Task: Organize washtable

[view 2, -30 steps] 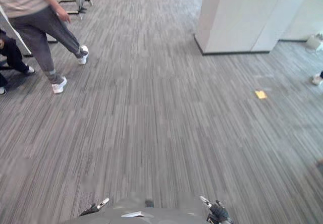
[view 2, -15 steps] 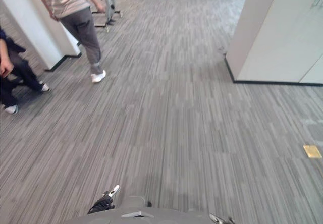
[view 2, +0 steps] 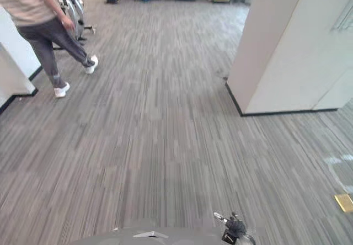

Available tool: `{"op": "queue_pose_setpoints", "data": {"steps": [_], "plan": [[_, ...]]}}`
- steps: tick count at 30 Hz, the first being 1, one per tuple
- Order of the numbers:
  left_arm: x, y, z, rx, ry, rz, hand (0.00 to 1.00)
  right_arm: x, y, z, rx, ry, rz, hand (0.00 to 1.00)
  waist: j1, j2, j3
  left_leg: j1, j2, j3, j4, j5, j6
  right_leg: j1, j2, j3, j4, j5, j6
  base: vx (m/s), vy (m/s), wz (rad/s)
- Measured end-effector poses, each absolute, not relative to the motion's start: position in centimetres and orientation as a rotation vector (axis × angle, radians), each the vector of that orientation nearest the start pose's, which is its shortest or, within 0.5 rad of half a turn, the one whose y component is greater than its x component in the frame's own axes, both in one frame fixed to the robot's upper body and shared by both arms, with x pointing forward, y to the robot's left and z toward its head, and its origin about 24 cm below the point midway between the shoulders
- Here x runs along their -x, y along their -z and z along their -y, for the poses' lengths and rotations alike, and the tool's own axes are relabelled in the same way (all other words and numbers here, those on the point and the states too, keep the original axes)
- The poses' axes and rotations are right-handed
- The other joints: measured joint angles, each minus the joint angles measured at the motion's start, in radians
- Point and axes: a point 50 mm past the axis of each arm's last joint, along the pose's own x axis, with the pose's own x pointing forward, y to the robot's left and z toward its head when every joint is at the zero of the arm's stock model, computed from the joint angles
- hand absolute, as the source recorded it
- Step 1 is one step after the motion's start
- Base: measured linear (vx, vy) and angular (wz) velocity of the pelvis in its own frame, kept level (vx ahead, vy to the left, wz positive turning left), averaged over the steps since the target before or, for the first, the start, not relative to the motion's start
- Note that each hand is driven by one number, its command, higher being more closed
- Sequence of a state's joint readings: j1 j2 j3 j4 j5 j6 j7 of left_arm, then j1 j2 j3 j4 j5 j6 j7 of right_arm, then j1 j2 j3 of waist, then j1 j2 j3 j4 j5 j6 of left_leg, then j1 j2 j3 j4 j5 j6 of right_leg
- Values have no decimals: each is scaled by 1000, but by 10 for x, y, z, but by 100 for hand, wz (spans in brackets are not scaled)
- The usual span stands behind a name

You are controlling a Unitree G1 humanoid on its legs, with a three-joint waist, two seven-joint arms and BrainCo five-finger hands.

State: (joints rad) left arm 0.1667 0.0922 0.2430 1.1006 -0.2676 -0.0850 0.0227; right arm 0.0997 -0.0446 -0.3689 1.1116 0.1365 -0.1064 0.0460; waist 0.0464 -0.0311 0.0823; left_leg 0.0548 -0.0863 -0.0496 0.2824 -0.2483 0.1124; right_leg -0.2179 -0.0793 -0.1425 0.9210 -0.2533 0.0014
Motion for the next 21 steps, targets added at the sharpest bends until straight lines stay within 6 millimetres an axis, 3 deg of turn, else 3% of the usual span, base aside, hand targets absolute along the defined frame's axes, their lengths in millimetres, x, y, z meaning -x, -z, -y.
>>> {"op": "queue_pose_setpoints", "data": {"steps": [1,2,4,6,7,8,9,11,12,13,14,16,17,18,19,20,21], "plan": [[-56,165,-219,252,-498,-1099,0,-74,163,213,-281,451,-1039,0,-8,4,-1,23,9,-13,-6,-17,-3,-26,-2,-41,-93,-1,4,705,-166,53],[-68,164,-214,263,-477,-1070,0,-68,163,217,-278,470,-1047,0,-11,6,-2,74,28,-25,-21,-54,-5,-49,-5,-118,-340,34,40,621,-178,45],[-79,162,-208,287,-462,-1038,0,-51,166,218,-267,478,-1098,0,-11,5,-4,162,48,-57,-33,-129,-40,-72,7,-137,-675,142,52,754,-292,48],[-73,165,-196,349,-490,-1044,0,-30,168,220,-264,505,-1154,0,-31,30,-21,229,84,-85,-7,-161,-77,-94,19,-121,-673,194,40,797,-430,74],[-75,164,-196,365,-504,-1032,0,-21,170,217,-281,513,-1193,0,-44,30,-28,178,93,-108,179,-169,-97,-72,20,-119,-655,354,32,745,-477,72],[-75,165,-196,376,-518,-1032,0,-18,169,222,-271,522,-1198,0,-42,49,-33,140,110,-105,293,-151,-124,-59,37,-134,-637,346,-9,605,-467,41],[-76,165,-188,417,-531,-1027,0,-22,167,231,-243,524,-1185,0,-36,82,-35,35,126,-104,513,-7,-182,-33,66,-147,-626,303,-48,421,-329,2],[-74,166,-187,445,-550,-1024,0,-35,165,234,-242,518,-1152,0,-29,88,-18,-90,136,-92,769,194,-243,68,93,-140,-673,266,-80,384,-338,-3],[-73,166,-191,449,-561,-1021,0,-46,165,233,-245,505,-1131,0,-12,88,-4,-128,156,-52,859,173,-207,163,105,-113,-717,256,-94,344,-291,-9],[-72,166,-193,446,-566,-1020,0,-50,164,232,-247,498,-1124,0,-5,69,9,-150,167,-32,879,148,-174,211,107,-107,-742,256,-95,262,-194,-8],[-74,164,-199,442,-566,-1004,0,-59,164,228,-241,469,-1115,0,4,54,15,-198,185,13,870,95,-146,289,100,-94,-787,256,-95,292,-154,-7],[-77,162,-205,413,-550,-995,0,-83,162,223,-235,424,-1069,0,14,40,26,-250,197,81,688,8,-146,368,80,-73,-823,255,-94,292,-110,-19],[-74,163,-204,406,-545,-1003,0,-97,159,219,-251,405,-1031,0,21,41,27,-257,181,88,457,-5,-156,392,64,-59,-826,239,-69,51,-21,-45],[-67,164,-204,397,-548,-1022,0,-109,157,213,-263,384,-990,0,25,46,25,-249,168,63,200,34,-181,415,54,-50,-826,192,-29,-52,9,-49],[-63,165,-204,391,-549,-1033,0,-113,155,211,-272,376,-967,0,24,57,21,-248,171,42,85,89,-181,426,63,-45,-826,163,-7,5,74,-49],[-52,168,-198,385,-552,-1075,0,-116,153,211,-280,376,-940,0,22,101,20,-263,196,10,4,294,-173,450,93,-32,-811,90,41,243,124,-25],[-48,170,-199,391,-568,-1103,0,-114,156,202,-318,380,-956,0,19,95,27,-270,181,12,67,279,-155,468,83,-26,-784,59,56,405,169,-11]]}}
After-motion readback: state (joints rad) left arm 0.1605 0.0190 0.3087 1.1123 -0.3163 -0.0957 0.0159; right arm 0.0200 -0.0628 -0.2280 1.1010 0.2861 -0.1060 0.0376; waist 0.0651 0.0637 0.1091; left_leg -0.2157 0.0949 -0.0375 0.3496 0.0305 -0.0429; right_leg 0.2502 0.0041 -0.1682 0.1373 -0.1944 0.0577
